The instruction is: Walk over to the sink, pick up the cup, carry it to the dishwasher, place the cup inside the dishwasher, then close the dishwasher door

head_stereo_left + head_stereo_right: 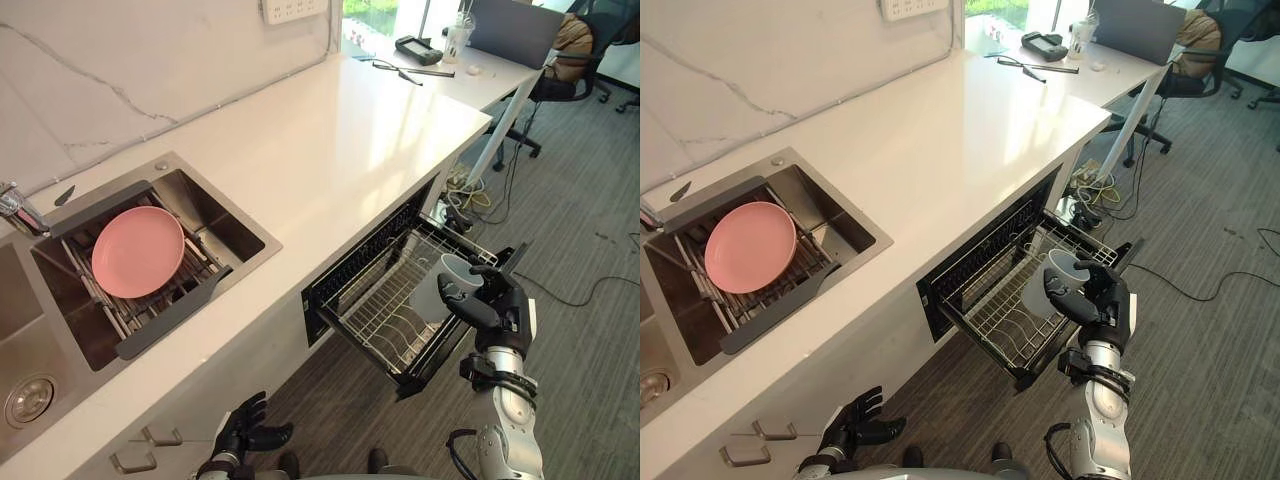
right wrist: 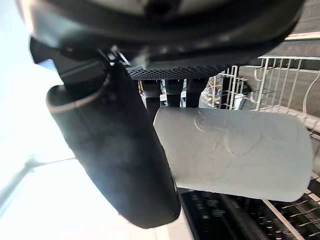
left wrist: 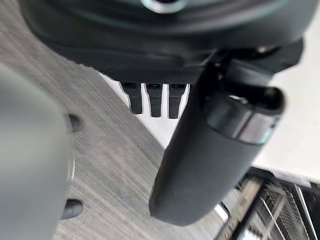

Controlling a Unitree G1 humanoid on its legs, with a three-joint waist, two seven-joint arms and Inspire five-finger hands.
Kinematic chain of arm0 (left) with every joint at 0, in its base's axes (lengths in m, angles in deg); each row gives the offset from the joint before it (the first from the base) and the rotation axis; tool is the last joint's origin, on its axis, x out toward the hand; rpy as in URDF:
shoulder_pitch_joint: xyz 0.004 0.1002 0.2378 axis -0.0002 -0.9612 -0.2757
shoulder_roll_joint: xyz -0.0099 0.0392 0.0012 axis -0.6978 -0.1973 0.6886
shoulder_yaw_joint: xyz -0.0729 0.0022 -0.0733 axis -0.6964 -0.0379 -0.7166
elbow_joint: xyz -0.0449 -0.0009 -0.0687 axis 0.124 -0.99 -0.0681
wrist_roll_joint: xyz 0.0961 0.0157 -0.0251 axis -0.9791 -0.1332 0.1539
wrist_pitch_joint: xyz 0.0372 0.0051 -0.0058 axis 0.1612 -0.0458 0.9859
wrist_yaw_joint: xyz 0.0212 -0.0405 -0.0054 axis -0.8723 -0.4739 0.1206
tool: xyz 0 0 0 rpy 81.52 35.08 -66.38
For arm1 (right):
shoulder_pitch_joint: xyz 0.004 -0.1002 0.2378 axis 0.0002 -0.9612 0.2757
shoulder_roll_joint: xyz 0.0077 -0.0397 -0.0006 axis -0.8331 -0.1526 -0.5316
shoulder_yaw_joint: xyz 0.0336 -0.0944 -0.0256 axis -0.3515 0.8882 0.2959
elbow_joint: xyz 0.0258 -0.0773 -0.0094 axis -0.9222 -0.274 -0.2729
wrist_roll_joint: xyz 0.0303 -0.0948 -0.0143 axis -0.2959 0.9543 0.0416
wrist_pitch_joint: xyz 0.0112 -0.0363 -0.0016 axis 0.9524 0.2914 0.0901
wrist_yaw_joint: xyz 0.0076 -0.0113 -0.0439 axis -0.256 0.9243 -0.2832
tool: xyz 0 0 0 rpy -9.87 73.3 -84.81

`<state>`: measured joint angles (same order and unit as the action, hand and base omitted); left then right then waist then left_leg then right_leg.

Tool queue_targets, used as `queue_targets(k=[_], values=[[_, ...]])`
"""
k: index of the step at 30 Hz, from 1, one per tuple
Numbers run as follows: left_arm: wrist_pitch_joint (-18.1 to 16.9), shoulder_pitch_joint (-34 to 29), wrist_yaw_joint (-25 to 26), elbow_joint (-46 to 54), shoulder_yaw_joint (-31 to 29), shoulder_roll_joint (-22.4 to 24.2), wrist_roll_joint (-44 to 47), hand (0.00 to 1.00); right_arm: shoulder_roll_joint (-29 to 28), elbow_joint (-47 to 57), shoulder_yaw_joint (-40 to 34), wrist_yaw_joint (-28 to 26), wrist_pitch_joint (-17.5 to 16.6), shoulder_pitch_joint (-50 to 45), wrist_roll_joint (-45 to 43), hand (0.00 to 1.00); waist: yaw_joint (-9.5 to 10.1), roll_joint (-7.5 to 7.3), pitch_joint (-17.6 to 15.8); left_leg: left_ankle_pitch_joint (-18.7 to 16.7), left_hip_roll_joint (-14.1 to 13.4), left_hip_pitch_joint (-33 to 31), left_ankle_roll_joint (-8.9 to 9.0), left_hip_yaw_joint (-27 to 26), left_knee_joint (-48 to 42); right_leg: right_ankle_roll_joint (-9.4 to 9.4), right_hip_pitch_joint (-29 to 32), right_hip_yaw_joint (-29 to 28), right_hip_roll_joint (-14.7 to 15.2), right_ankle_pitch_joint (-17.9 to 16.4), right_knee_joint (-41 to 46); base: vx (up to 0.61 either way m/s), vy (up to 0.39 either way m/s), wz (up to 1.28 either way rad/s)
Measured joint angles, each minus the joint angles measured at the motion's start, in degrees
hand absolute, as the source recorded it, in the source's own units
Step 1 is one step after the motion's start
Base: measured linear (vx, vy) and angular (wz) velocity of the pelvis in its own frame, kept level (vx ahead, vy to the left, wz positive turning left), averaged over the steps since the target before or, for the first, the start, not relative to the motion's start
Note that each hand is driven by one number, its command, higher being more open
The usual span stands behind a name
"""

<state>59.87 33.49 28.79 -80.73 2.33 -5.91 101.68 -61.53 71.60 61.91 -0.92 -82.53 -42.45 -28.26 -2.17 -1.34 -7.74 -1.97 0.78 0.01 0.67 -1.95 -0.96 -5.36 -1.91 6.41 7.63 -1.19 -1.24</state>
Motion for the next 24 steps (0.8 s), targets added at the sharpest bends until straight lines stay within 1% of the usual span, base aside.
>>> queue_targets(k=[5,10,11,12,14,16,18,19,22,24], values=[[-0.87,1.12,-0.05,0.02,-1.16,0.57,0.00,0.90,3.03,-2.54,0.04,0.12,0.17,4.12,3.81,0.30,0.01,1.11,-3.79,0.21,-0.04,-2.39,-0.01,0.60,-1.58,0.05,1.97,0.44,0.07,0.04,1.40,-0.06,-0.006,0.07],[-1.19,3.37,-0.03,0.04,-1.62,0.58,0.02,0.90,7.21,-6.20,0.37,0.69,0.24,9.65,5.54,0.30,0.93,1.99,-8.32,0.20,-0.36,-6.00,0.01,1.08,-4.58,0.07,5.02,0.66,0.23,0.05,3.93,-0.10,-0.009,0.06],[-1.41,4.11,0.01,0.10,-1.81,0.59,0.03,0.90,8.50,-7.31,0.70,0.81,0.36,11.21,6.00,0.30,1.30,2.18,-9.52,0.16,-0.38,-7.21,0.04,1.26,-5.69,0.10,5.95,0.78,0.29,0.06,4.68,-0.12,-0.003,0.08],[-1.46,4.35,0.05,0.11,-1.92,0.59,0.05,0.90,9.14,-7.80,1.12,0.90,0.50,11.91,6.02,0.30,1.39,2.25,-9.89,0.16,-0.38,-7.87,0.04,1.36,-6.17,0.14,6.45,0.87,0.31,0.07,5.07,-0.12,0.000,0.10],[-1.93,5.22,0.55,0.21,-2.11,0.57,0.55,0.90,10.93,-9.47,3.02,1.35,0.77,14.92,6.48,0.30,1.52,2.42,-11.70,0.11,-0.41,-9.86,0.08,1.52,-7.90,0.30,8.25,1.05,0.38,-0.03,6.75,-0.14,0.000,0.08],[-2.14,6.76,1.01,0.33,-2.08,0.58,0.63,0.90,12.29,-11.61,5.28,1.49,1.01,18.88,6.52,0.30,2.35,2.92,-13.69,0.06,-0.56,-12.09,0.05,1.51,-9.89,0.70,10.82,0.84,0.40,-0.38,9.36,-0.15,-0.008,0.01],[-2.24,7.57,1.27,0.72,-2.06,0.65,0.69,0.90,13.18,-13.27,7.09,1.52,1.32,21.43,6.56,0.30,3.04,3.24,-15.02,0.03,-0.69,-13.53,0.07,1.69,-11.30,0.97,12.28,0.87,0.37,-0.79,11.18,-0.12,-0.012,0.04],[-2.29,7.65,1.35,1.06,-2.07,0.64,0.72,0.90,13.22,-13.86,7.57,1.47,1.42,22.32,6.56,0.30,3.08,3.31,-15.49,0.02,-0.69,-13.79,0.07,1.88,-11.66,1.03,12.64,0.95,0.39,-1.01,11.83,-0.12,-0.014,0.13],[-2.51,7.76,1.65,2.53,-2.02,0.68,1.40,0.90,13.28,-15.69,9.44,1.53,1.91,25.19,6.69,0.30,4.00,3.53,-16.41,0.02,-0.78,-15.61,0.09,2.59,-13.05,1.46,14.74,1.38,0.44,-1.89,14.61,-0.10,-0.018,0.12],[-3.27,7.94,1.86,2.66,-2.00,0.71,2.11,0.90,13.84,-17.83,10.38,1.76,2.33,27.73,8.02,0.30,4.60,3.54,-16.73,0.08,-0.78,-16.85,0.19,3.06,-13.33,1.69,16.27,1.70,0.55,-2.48,16.36,-0.09,-0.022,0.11]])
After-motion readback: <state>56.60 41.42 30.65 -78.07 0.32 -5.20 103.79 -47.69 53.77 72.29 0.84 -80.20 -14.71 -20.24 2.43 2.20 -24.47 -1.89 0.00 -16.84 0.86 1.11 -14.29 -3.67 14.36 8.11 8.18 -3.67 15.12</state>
